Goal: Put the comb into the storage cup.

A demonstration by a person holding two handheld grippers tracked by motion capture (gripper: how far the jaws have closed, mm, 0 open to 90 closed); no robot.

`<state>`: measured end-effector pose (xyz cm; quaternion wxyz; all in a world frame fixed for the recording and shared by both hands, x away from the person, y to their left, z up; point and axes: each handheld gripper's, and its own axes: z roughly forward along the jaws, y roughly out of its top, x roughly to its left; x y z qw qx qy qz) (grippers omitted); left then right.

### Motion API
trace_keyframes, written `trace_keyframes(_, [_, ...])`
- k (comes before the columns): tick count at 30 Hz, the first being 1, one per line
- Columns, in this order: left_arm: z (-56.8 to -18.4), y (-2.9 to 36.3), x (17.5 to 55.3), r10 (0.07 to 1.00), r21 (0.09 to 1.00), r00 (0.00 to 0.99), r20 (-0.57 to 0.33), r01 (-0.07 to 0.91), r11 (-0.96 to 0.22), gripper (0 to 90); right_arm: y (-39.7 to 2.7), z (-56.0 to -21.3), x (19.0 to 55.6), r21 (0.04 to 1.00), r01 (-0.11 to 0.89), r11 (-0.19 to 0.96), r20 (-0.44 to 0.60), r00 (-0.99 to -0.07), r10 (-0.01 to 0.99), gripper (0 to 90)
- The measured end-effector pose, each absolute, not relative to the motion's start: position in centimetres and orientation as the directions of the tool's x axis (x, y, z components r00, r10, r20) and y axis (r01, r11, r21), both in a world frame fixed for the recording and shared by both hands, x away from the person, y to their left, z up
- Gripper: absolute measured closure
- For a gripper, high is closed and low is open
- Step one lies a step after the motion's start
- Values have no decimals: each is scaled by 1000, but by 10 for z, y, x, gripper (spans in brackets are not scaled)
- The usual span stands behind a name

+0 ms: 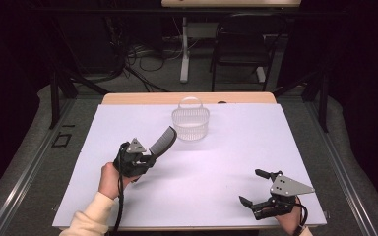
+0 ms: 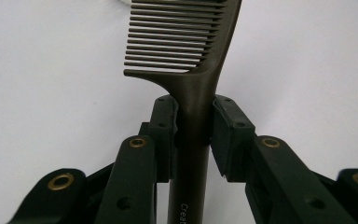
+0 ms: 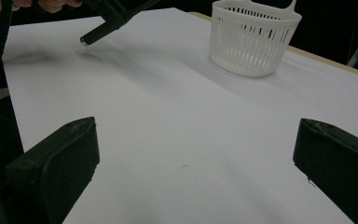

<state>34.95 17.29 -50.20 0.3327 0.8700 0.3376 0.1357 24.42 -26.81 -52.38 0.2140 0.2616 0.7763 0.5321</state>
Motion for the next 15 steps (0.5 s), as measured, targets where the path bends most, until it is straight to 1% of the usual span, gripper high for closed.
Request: trace_keyframes(15, [-501, 177, 354, 696, 691, 718, 21, 492, -529, 716, -268, -524, 244, 938, 181, 295, -51, -771, 635, 0])
